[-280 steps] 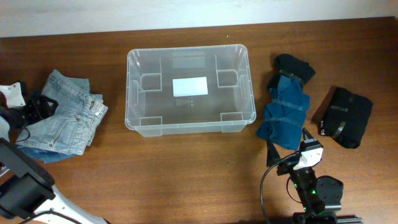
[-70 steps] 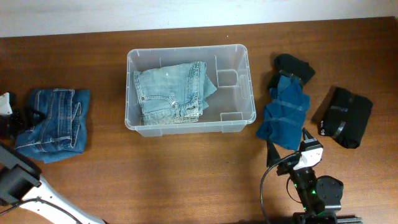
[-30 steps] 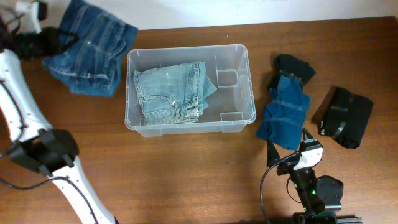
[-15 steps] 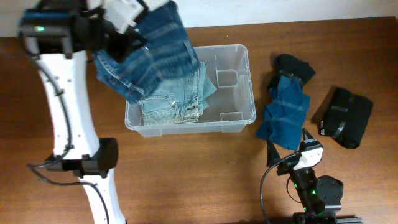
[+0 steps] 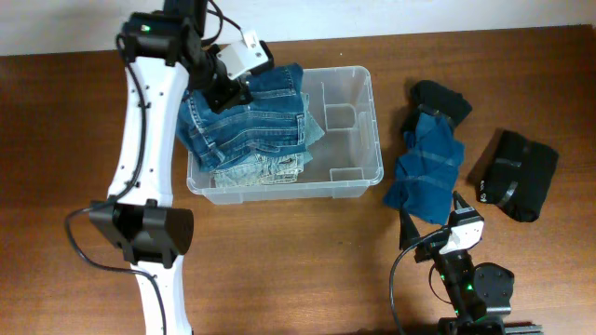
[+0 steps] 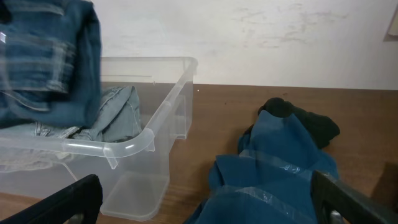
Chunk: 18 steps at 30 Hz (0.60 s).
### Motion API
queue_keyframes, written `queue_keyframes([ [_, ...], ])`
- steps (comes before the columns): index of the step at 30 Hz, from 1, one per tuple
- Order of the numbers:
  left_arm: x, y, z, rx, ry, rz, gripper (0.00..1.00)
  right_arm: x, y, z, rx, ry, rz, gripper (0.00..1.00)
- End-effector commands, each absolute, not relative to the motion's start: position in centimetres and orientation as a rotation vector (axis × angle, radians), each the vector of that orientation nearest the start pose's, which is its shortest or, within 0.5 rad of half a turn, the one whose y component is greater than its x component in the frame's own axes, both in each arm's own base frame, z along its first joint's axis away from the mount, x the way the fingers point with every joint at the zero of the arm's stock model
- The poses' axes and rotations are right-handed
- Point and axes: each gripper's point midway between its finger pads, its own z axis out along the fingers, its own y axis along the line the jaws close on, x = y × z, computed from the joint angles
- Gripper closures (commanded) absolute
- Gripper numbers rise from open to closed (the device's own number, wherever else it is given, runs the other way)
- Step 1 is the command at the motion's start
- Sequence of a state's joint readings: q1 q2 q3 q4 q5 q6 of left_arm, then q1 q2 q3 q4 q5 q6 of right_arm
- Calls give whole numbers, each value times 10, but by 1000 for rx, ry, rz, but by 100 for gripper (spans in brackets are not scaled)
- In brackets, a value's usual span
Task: Pack container
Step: 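Lay the blue jeans on top of the jeans in the bin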
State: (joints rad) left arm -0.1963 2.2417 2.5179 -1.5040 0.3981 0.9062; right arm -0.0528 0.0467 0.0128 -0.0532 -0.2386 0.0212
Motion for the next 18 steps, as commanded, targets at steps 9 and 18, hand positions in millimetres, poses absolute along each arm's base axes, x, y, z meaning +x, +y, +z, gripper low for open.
queue_keyframes([
  [9,437,-212,221,1613,2099,-459,99,245,29,154,-132,1656,178,2],
  [18,409,-216,212,1694,2180,-478,99,245,29,154,-132,1657,178,2],
])
